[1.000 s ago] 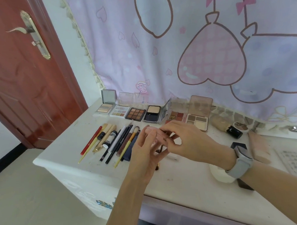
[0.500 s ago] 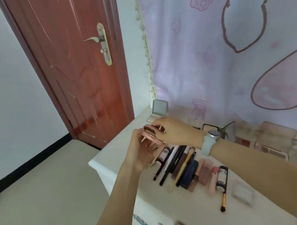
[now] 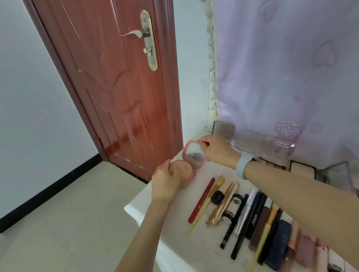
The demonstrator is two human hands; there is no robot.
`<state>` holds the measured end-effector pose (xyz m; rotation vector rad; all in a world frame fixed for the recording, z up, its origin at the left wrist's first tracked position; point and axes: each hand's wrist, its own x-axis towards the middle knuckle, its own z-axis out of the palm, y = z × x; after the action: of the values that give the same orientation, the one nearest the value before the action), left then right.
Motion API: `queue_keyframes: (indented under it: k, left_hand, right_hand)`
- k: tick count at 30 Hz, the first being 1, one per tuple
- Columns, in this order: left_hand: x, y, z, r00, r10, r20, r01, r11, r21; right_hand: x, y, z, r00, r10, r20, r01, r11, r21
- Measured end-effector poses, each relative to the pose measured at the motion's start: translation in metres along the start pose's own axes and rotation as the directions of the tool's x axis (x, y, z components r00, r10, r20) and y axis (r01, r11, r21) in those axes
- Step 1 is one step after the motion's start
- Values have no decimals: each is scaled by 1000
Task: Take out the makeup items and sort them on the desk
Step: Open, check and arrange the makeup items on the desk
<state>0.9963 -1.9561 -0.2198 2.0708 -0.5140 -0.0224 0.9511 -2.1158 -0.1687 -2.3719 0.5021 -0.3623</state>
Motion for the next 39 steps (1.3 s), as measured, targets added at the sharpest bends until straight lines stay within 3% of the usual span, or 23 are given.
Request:
queue_keyframes:
  k: [2,4,7,13,18,23,25,29,33,39]
  left_hand:
    - [-3,-6,4,992,116,50,-123,975,185]
    - [-6,-11,6,985,121,120,-154,933,326]
    - [-8,-19,8,972,154,179,-214,893,397]
    - [-3,-19,14,968,192,162,-247,844,476]
    - [-6,-14,10,971,145,192,-213,889,405]
    - [-40,-8,-3,978,210,0,-208,970,123]
    - [-58,-7,-4,974,227,-15,-222,966,135]
    - [-71,0,-5,974,168,154,-200,954,224]
    - [-74,12,-6,960,119,252,-188,944,270]
    - [-73,23,-1,953,83,292,-182,925,333]
  right_hand:
    - [4,4,4,1000,6,-7,-6,1000,15]
    - [7,6,6,1000,6,-21,-6,999,32]
    - [11,5,5,999,3,-43,-1,998,63]
    - [8,1,2,998,-11,-59,16,998,68]
    - [-11,9,-9,995,9,-100,-6,1000,26]
    - [-66,25,-13,980,-193,38,196,976,-96]
    - [-89,32,-11,954,-278,114,293,945,-149]
    - [-112,42,-5,900,-374,223,429,849,-307]
    - [-123,46,3,882,-354,312,459,795,-397]
    - [-129,48,1,886,-349,305,453,788,-417]
